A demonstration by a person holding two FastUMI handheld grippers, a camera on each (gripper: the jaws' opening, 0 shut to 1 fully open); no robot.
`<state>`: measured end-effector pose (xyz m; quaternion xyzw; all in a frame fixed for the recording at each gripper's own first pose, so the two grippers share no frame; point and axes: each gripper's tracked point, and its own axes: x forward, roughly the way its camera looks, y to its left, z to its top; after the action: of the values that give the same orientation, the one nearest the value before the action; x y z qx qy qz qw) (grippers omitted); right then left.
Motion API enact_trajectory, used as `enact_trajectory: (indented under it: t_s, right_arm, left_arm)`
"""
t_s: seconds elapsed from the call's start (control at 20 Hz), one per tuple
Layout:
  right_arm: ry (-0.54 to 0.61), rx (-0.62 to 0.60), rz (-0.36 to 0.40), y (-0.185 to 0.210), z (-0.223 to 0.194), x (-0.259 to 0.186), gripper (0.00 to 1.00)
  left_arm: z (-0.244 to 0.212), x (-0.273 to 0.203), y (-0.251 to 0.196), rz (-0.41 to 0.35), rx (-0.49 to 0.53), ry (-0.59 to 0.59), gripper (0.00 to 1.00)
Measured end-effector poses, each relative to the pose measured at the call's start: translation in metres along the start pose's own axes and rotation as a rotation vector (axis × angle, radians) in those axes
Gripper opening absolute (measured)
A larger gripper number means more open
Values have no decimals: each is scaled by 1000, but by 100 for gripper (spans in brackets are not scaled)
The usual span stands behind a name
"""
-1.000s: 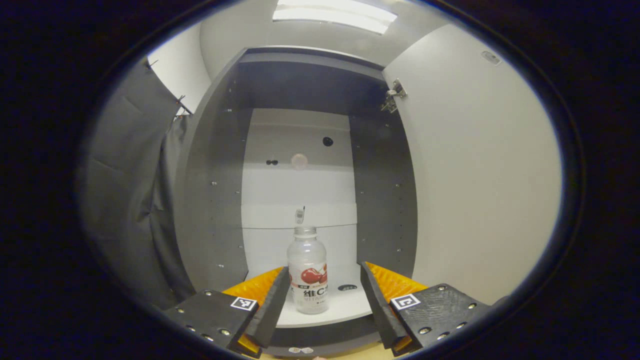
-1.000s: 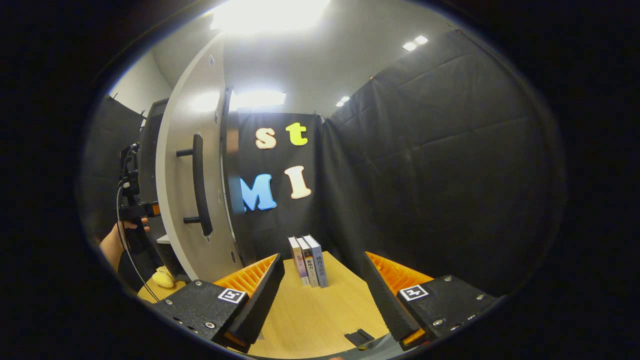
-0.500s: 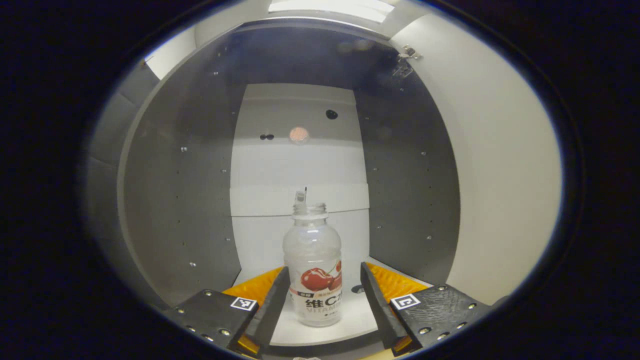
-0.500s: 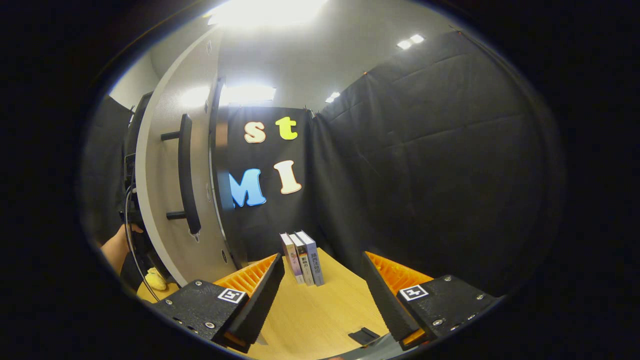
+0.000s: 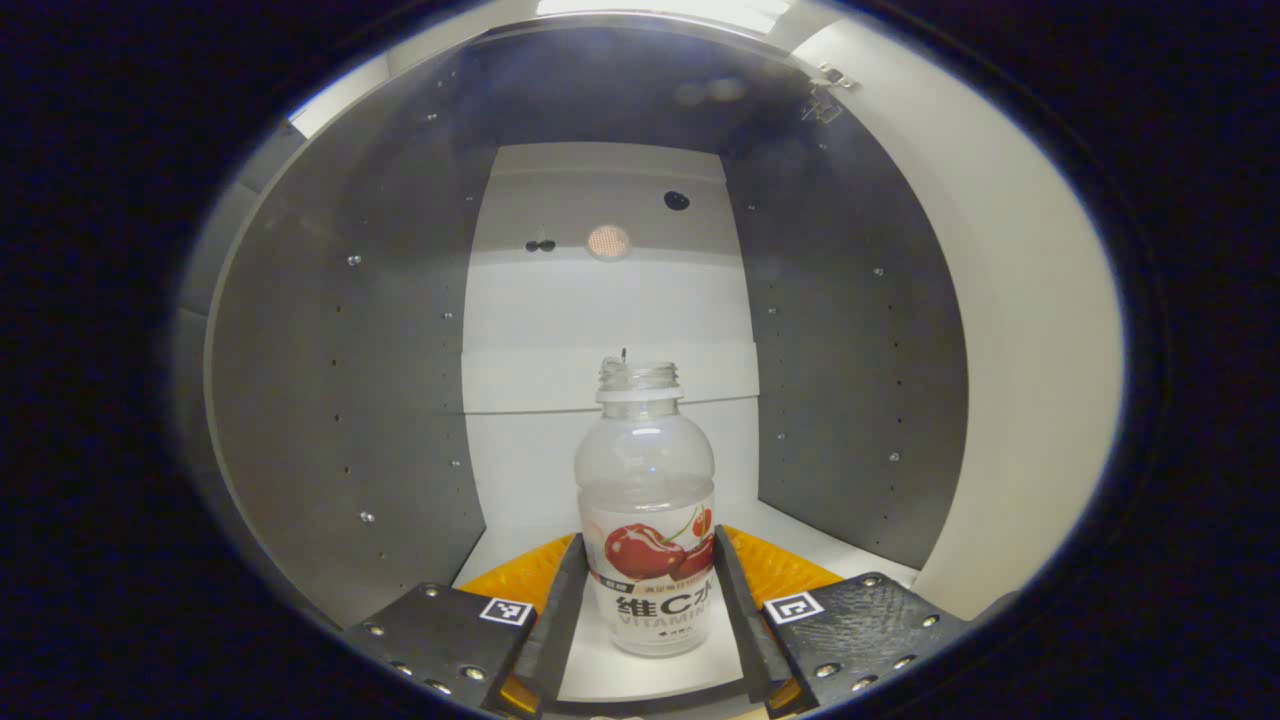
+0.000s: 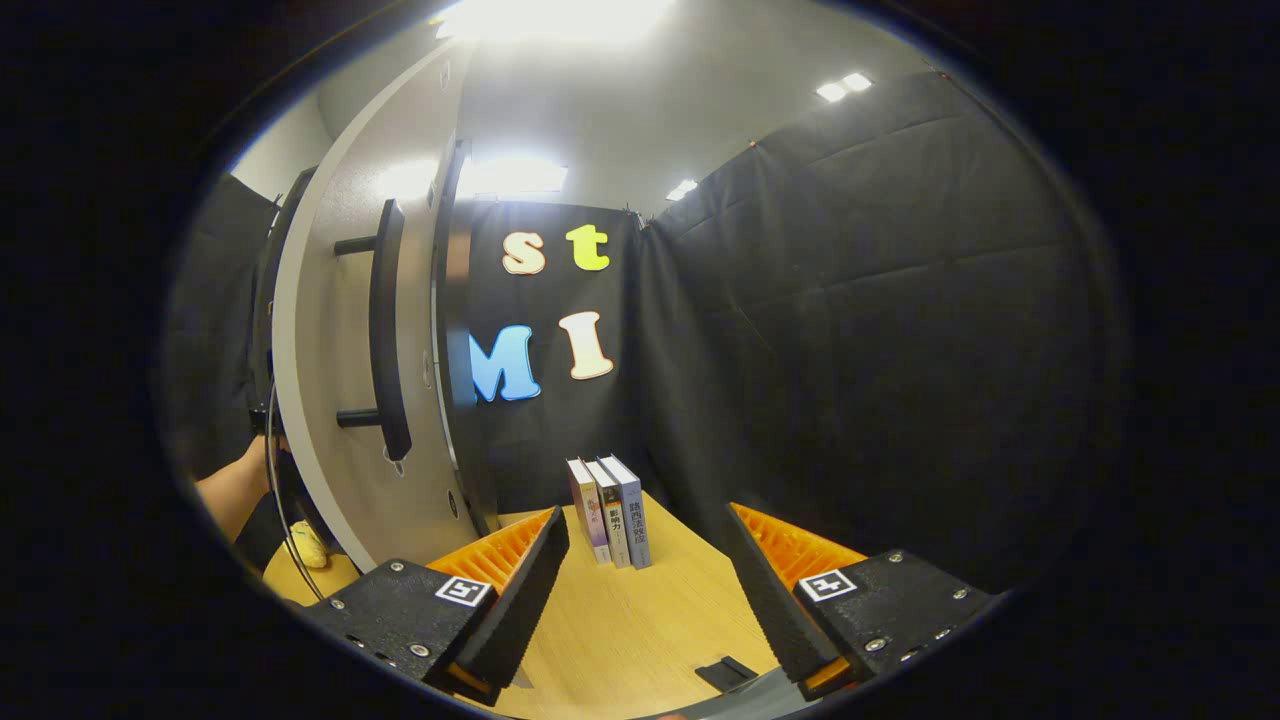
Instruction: Open the cabinet door with the right hand, grasp the bottle in the cabinet with the left hand and place it on the coaster, then close the cabinet door with the right hand.
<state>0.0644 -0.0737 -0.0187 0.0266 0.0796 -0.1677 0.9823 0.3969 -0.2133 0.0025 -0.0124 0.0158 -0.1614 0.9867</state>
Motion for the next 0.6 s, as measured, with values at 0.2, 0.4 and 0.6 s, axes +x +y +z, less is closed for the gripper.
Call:
enact_trajectory:
  t_s: [0.2, 0.4, 0.6]
  right_arm:
    - [-4, 3, 26, -3, 2, -3, 96]
    - [-6, 12, 61, -7, 4, -7, 96]
    - [-6, 7, 99, -14, 6, -13, 96]
  left_arm:
    - [19, -22, 2, 12, -9, -30, 69]
    - [35, -54, 3, 25, -7, -56, 68]
    - [42, -85, -2, 51, 4, -74, 68]
